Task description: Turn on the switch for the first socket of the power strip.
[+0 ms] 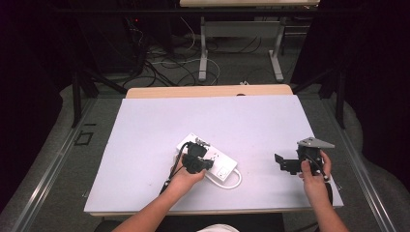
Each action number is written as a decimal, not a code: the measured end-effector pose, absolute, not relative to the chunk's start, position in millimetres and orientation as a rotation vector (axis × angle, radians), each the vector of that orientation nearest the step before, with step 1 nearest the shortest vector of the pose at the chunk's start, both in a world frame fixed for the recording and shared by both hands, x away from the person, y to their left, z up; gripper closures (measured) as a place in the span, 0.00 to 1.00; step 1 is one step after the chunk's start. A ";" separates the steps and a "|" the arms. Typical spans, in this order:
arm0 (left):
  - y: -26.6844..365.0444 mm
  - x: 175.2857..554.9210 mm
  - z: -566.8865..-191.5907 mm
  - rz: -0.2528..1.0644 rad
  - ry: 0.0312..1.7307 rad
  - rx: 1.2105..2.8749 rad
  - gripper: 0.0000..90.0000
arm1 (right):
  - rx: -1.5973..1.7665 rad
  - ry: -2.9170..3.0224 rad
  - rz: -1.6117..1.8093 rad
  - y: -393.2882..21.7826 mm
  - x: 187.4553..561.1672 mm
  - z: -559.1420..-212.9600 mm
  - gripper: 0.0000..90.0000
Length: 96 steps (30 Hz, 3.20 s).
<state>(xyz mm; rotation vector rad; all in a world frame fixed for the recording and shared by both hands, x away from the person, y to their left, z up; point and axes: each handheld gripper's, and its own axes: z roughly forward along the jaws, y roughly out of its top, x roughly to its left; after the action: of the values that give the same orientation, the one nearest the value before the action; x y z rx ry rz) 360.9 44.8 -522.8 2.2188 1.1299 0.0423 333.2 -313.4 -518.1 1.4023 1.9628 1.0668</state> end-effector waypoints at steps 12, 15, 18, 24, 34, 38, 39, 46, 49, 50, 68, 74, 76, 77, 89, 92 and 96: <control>45.2 362.3 -522.4 0.024 1.110 2.226 0.94 | 1.419 1.958 1.072 -314.7 333.1 -518.0 0.00; 44.4 361.4 -522.0 0.021 1.108 2.225 0.92 | 1.414 1.956 1.074 -315.1 332.9 -517.4 0.00; 43.3 360.1 -521.8 0.017 1.105 2.226 0.90 | 1.413 1.956 1.072 -315.1 333.1 -517.8 0.00; 43.0 359.1 -521.0 0.014 1.095 2.229 0.87 | 1.424 1.955 1.079 -314.8 333.4 -518.3 0.00; 42.3 355.4 -516.9 0.022 1.083 2.212 0.79 | 1.417 1.951 1.082 -313.3 334.6 -519.0 0.00; 43.3 354.6 -514.5 0.030 1.080 2.205 0.76 | 1.414 1.960 1.075 -313.7 334.9 -518.7 0.00; 43.8 354.8 -513.9 0.022 1.078 2.204 0.75 | 1.413 1.961 1.075 -313.6 335.0 -518.8 0.00; 46.2 354.1 -511.4 0.040 1.077 2.184 0.69 | 1.418 1.970 1.084 -312.0 335.0 -519.2 0.00; 46.9 354.2 -509.6 0.044 1.080 2.184 0.66 | 1.414 1.968 1.073 -313.0 335.2 -519.0 0.00; 47.2 354.5 -509.2 0.049 1.074 2.187 0.65 | 1.419 1.966 1.077 -312.8 335.1 -518.9 0.00; 54.1 354.1 -500.9 0.116 1.069 2.147 0.49 | 1.415 1.964 1.077 -312.1 334.0 -517.8 0.00; 57.4 354.5 -494.6 0.140 1.065 2.114 0.45 | 1.415 1.964 1.077 -312.1 333.8 -517.8 0.00; 59.6 355.4 -492.9 0.144 1.053 2.112 0.44 | 1.416 1.965 1.077 -312.2 333.7 -518.0 0.00; 61.7 356.6 -491.6 0.151 1.035 2.129 0.43 | 1.416 1.964 1.076 -312.2 333.7 -518.0 0.00; 74.3 360.5 -482.5 0.202 1.008 2.092 0.39 | 1.416 1.963 1.074 -312.4 333.3 -517.6 0.00; 76.8 360.5 -480.6 0.209 1.020 2.066 0.38 | 1.415 1.962 1.075 -312.5 333.4 -517.5 0.00; 82.6 362.8 -477.6 0.231 1.008 2.063 0.36 | 1.414 1.962 1.074 -312.7 333.3 -517.5 0.00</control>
<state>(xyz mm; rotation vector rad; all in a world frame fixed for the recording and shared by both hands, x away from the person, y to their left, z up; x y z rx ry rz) 362.8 82.6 -477.6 2.0633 1.0077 0.2307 333.3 -312.7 -517.5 1.4145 1.9622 1.0738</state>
